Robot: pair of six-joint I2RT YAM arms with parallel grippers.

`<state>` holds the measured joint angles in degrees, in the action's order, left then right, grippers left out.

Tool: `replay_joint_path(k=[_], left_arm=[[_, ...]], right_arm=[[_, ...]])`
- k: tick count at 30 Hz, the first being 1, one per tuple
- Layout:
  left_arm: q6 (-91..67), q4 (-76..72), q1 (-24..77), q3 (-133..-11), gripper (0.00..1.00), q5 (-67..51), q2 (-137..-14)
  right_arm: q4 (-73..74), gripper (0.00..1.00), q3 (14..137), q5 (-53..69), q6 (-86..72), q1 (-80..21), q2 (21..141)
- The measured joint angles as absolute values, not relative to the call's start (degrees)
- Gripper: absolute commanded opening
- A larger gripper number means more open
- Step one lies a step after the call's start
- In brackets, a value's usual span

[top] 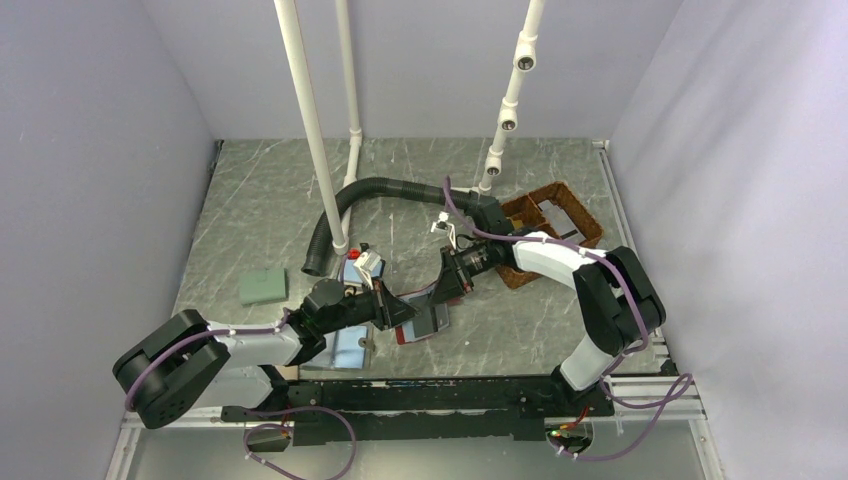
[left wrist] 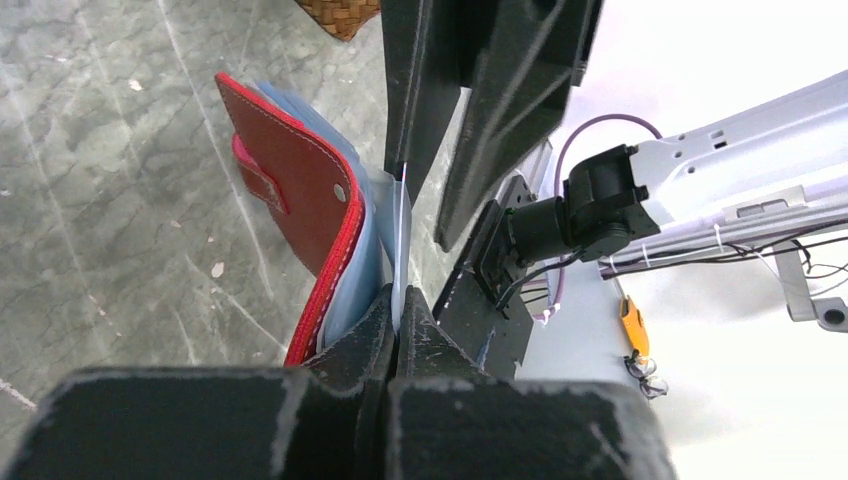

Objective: Take the credit cards out of the card holder
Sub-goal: Remove the credit card from the card holder.

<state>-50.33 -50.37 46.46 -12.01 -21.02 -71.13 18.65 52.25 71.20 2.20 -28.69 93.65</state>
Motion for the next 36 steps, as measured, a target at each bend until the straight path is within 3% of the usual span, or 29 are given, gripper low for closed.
replay_joint_path(k=[4,13,19,24,36], left_arm=[[-50.7,-51.9,46.5,-12.0,0.00,-21.3,-71.1],[-51.9,-51.6,46.4,-11.0,0.20,-20.0,-68.2],[-52.4,-50.3,46.4,-9.2,0.17,-18.6,-63.5],[-53.2,-49.8,46.2,-6.9,0.00,-17.6,-60.5],[-53.9,-43.1,45.9,-4.5,0.00,-15.7,-53.7]], right_arm=[[17.5,0.00,51.7,72.5,1.6,-28.1,93.6],[16.4,0.00,51.7,75.6,0.8,-27.9,93.6],[16.3,0.00,51.6,76.0,0.2,-27.4,93.6],[15.9,0.00,50.6,76.2,-0.3,-26.6,93.5],[28.1,0.00,53.5,70.2,12.0,-20.5,90.0]])
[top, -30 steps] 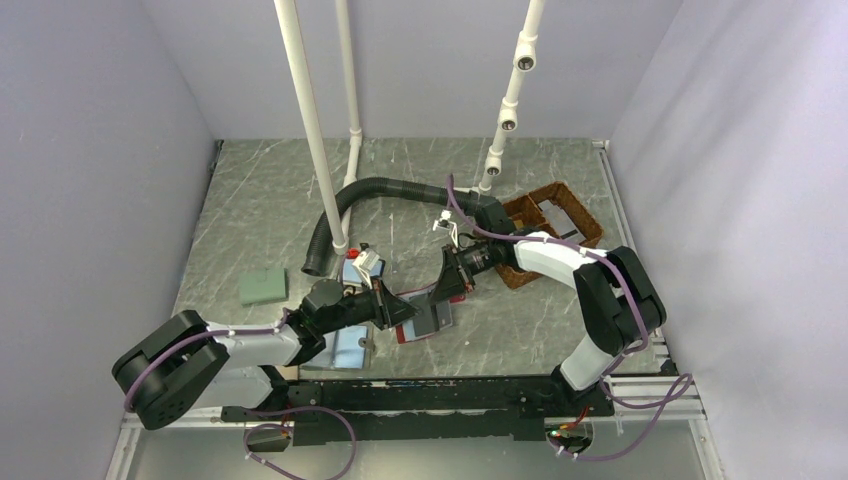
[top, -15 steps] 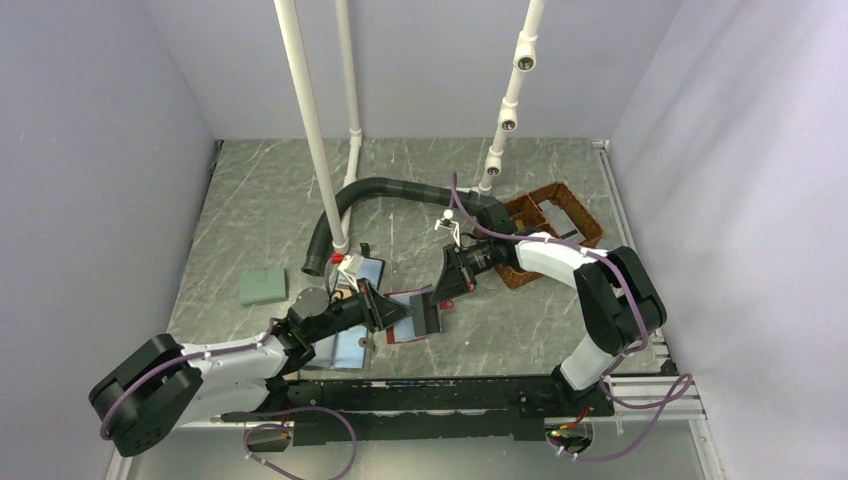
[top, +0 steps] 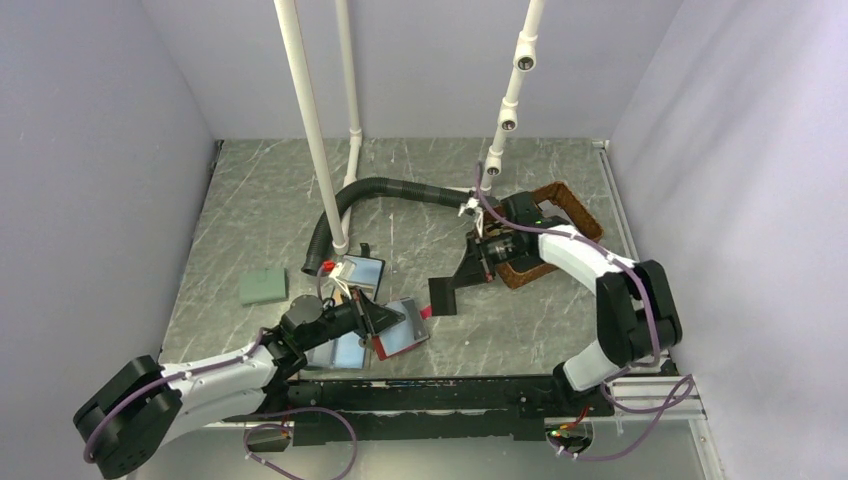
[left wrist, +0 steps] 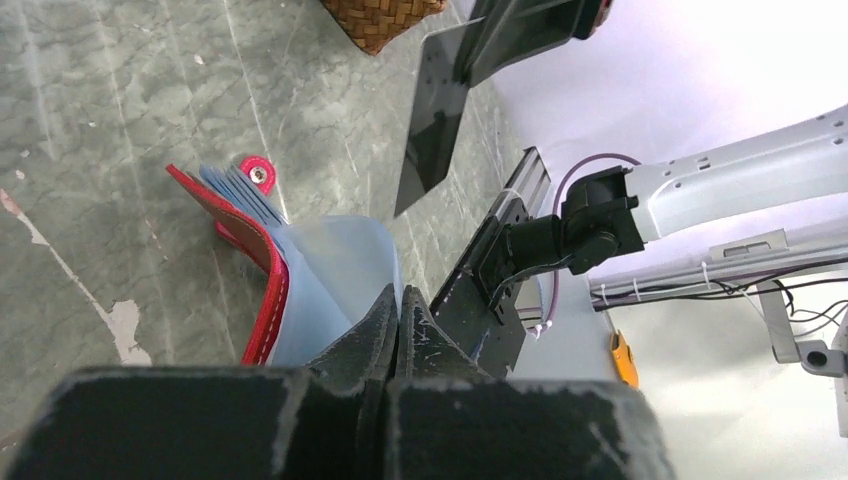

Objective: Take the credit cards out of the card holder
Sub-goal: Remove the credit card from the card holder, then place the credit card in the storage box.

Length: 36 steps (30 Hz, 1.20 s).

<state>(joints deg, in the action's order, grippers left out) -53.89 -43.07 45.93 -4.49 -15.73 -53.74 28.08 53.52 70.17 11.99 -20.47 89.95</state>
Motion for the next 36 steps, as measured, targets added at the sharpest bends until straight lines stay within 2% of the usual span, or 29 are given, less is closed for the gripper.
replay_joint_path(k=[9,20,24,36], left_arm=[[-53.2,-34.5,45.8,-4.8,0.00,-14.7,-50.7],[-50.6,-29.1,45.8,-10.4,0.00,-15.7,-56.2],[-49.5,-28.3,45.8,-12.4,0.00,-16.3,-58.8],[-41.3,-22.2,41.7,-23.4,0.00,-20.7,-65.9]], right_arm=[[37.9,0.00,55.1,67.4,23.0,-13.3,82.6],[45.8,0.00,61.3,64.1,27.7,10.5,82.5],[47.6,0.00,64.8,62.4,27.6,16.1,83.1],[48.9,0.00,75.2,56.4,24.7,20.1,85.9]])
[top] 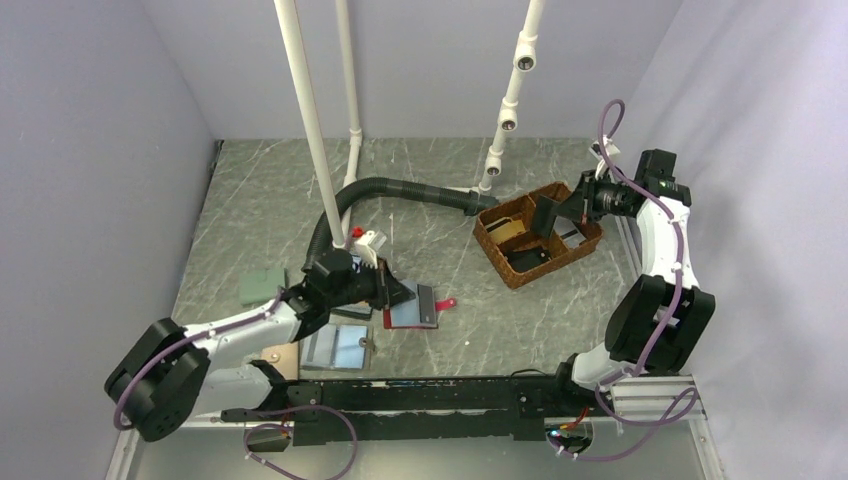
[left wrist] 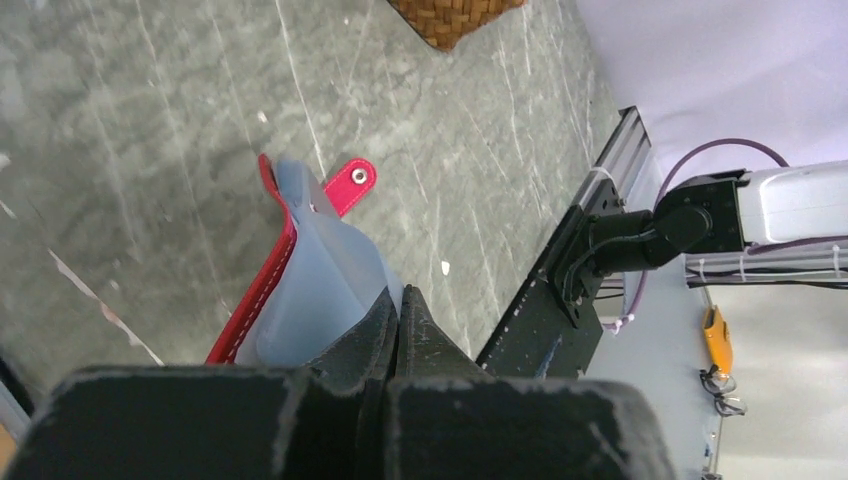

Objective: Take the credit cards out of the card holder
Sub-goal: Place the credit card in the storage box.

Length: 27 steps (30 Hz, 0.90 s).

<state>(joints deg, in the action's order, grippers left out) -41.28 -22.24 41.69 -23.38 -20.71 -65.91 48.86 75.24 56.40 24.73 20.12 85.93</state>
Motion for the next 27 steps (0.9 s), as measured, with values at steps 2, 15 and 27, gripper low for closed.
replay_joint_path(k=[2,15,27], left_arm=[[-39.5,-20.9,40.0,-26.3,0.00,-22.7,-68.6],[-29.5,-11.9,33.5,-45.4,0.00,-33.9,-87.7],[-28.3,-3.7,30.2,-53.5,0.00,-36.4,-95.7]], right_arm=[[48.9,0.00,76.3,55.7,24.0,20.2,86.6],[51.7,0.00,76.4,57.1,23.6,21.8,89.5],[41.9,0.00,68.3,57.6,14.1,22.2,92.6]])
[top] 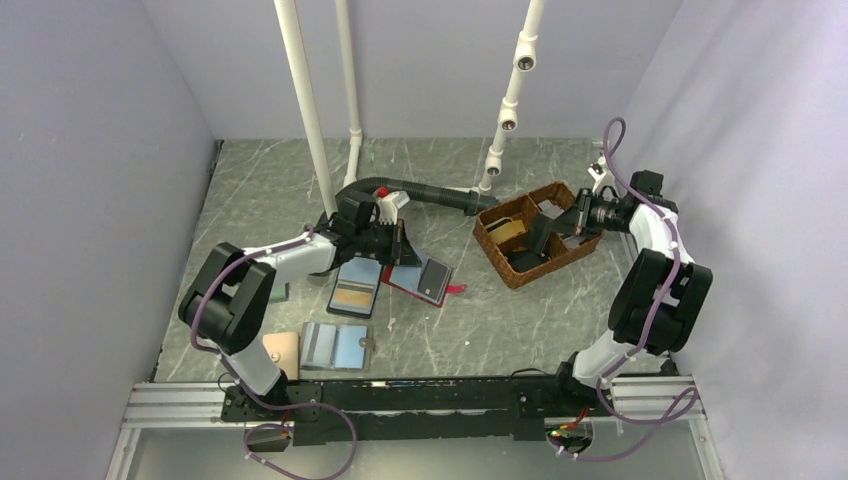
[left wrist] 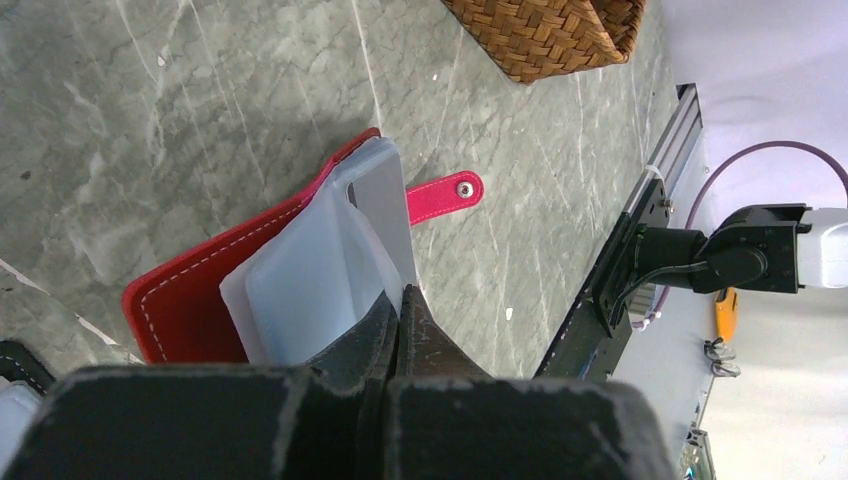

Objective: Take the credit cards out of the card holder
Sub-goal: Place the credit card in the storage box.

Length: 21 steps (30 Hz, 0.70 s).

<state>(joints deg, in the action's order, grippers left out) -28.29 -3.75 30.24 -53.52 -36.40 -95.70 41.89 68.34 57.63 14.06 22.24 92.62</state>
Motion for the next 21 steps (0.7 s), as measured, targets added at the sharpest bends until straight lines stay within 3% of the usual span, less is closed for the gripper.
replay_joint_path(k=[4,6,12,21], left_arm=[[-29.4,-3.8,29.9,-53.7,0.00,-37.3,-96.3],[-30.6,-4.5,29.8,-53.6,0.00,-37.8,-97.0],[-33.9,-7.2,29.4,-52.7,0.00,-38.3,-99.4],[-36.5,-3.0,29.5,-51.9,0.00,-34.5,-99.1]], right_arm=[[38.3,0.00,66.0,58.0,12.1,21.9,94.5],[37.8,0.18,65.1,57.5,11.9,21.3,95.7],[42.4,0.54,68.4,51.1,15.1,18.4,103.1],[48.1,0.57,77.2,44.0,24.7,18.3,95.3]])
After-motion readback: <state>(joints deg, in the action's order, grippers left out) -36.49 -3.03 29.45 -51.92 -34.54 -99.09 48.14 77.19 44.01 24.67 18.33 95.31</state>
